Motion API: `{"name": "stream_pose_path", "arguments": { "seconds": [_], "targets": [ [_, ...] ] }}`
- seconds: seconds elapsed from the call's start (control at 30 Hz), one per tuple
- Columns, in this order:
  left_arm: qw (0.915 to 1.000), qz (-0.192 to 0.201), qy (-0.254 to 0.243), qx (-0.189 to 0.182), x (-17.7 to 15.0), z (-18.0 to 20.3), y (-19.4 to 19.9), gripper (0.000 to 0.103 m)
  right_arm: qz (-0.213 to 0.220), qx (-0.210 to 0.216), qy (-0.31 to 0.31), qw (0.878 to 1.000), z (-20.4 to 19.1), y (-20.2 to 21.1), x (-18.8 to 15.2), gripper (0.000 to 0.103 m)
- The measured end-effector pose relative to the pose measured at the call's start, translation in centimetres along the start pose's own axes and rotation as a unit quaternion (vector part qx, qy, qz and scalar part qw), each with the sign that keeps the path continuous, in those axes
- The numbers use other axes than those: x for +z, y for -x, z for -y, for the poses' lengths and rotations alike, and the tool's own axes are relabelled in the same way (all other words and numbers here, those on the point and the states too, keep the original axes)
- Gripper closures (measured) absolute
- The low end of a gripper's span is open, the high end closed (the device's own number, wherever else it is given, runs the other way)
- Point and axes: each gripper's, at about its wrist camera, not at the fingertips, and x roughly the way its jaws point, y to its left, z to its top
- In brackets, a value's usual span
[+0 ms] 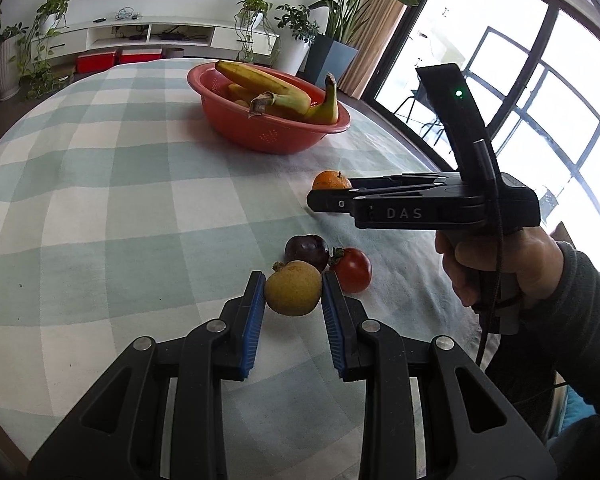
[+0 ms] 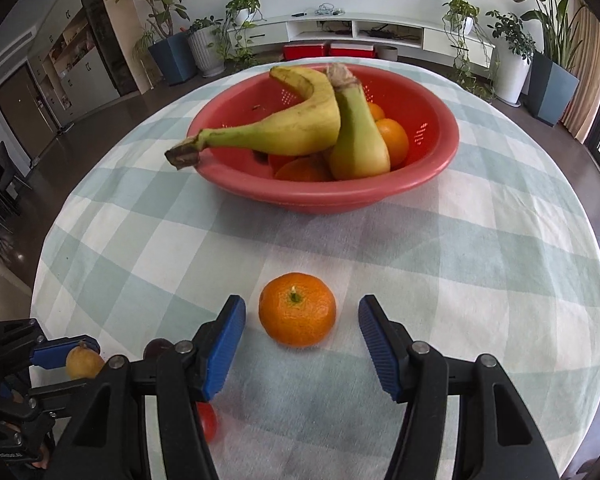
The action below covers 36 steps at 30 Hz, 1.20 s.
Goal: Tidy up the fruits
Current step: 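Move the right gripper to the mandarin orange and close on it while the left holds the brown fruit, then carry the brown fruit and orange over the red bowl with both grippers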
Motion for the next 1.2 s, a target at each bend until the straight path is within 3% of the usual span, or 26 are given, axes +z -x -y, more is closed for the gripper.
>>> {"name": "stream_pose_path", "arguments": {
  "seconds": [0.1,0.23,0.43,0.77,0.93,1.2],
  "targets": [
    [1.0,-0.001,0.004,0.0,-0.1,-0.1,-0.1,0.076,0.005,-0.004,0.008,1.0,-0.1,0.0,-0.1,0.049],
    [1.0,-0.001,0.005,0.003,-0.1,0.0,-0.2,0.076,0.007,-0.008,0.022,1.0,-0.2,0.2,-0.3,0.062],
    [0.9999,0.002,0.007,0.008,0.0,-0.1,-0.2,0.076,0.017,0.002,0.014,1.0,-0.3,0.8,-0.7,0.063],
    [0.9993,0.021,0.029,-0.004,1.0,-0.5,1.0,0.076,0.081,0.026,-0.044,0.995,3.5,6.4,-0.4,0.063],
    [0.9989,0.041,0.02,0.008,3.8,-0.9,2.4,0.076,0.1,0.025,-0.07,0.992,6.4,8.0,1.6,0.063],
    [0.9975,0.061,-0.018,0.032,12.3,-1.8,2.8,0.076,0.122,0.015,-0.058,0.991,7.9,8.7,6.1,0.063]
  ]
}}
